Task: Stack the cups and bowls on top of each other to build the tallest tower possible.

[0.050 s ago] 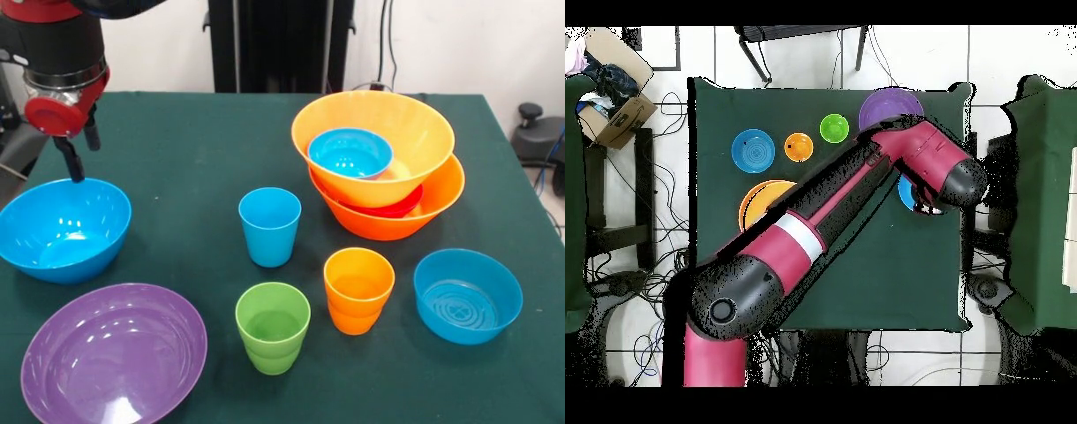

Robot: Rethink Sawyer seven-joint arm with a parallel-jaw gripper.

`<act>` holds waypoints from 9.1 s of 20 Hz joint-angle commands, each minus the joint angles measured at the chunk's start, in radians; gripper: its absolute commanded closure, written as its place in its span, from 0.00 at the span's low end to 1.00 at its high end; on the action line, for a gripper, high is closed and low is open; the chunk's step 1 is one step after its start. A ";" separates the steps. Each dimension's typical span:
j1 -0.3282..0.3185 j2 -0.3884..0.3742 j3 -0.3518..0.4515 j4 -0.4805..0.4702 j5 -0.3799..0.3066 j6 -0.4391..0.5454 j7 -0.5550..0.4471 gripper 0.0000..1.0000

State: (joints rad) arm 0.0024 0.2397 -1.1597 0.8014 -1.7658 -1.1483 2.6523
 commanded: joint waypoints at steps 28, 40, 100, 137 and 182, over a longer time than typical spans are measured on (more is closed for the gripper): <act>-0.049 0.128 0.182 -0.102 0.123 0.089 -0.033 0.00; -0.051 0.144 0.174 -0.102 0.138 0.108 -0.009 0.00; -0.035 0.091 0.154 0.035 0.096 0.087 -0.030 0.00; -0.061 0.143 0.216 -0.022 0.179 0.166 -0.093 0.00; -0.099 0.108 0.376 -0.067 0.211 0.281 -0.265 0.00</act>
State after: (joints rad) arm -0.0858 0.3085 -0.9912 0.8207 -1.6508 -0.9783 2.6360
